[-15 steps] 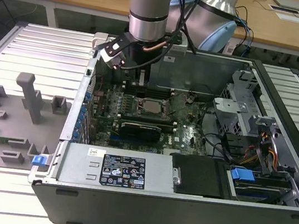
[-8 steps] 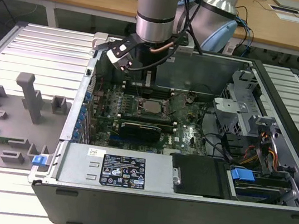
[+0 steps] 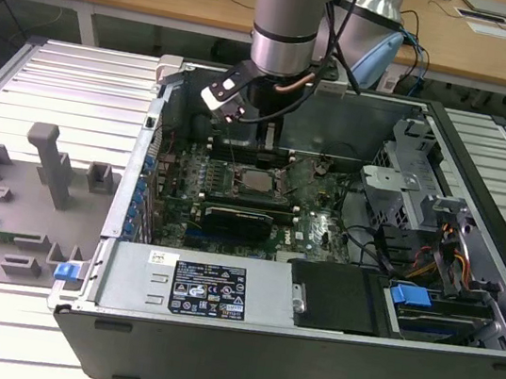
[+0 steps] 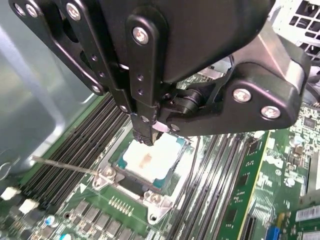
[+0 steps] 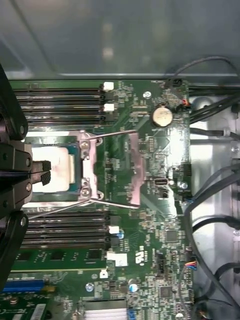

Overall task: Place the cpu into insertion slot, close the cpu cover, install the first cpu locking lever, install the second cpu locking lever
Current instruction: 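Place the cpu into insertion slot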

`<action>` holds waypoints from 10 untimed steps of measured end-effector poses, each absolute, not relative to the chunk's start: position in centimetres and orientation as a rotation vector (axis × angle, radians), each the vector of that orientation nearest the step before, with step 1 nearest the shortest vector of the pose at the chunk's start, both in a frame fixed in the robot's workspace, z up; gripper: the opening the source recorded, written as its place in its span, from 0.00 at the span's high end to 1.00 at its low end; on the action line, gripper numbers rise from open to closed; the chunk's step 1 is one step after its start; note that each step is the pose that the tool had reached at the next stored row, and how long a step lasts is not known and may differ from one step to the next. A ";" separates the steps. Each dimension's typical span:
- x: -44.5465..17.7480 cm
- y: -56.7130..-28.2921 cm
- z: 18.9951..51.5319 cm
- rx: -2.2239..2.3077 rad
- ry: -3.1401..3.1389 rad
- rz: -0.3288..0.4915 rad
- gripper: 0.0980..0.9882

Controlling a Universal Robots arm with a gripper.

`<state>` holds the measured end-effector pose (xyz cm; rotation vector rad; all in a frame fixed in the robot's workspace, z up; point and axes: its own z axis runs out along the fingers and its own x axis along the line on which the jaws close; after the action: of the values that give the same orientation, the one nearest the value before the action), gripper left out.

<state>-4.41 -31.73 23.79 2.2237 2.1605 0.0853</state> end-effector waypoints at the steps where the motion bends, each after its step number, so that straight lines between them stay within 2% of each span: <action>1: -4.4 -31.7 23.8 2.224 2.161 0.085 0.99; 10: -4.4 -31.7 25.7 2.224 2.160 0.085 0.99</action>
<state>-4.37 -31.72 25.66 2.2238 2.1603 0.0853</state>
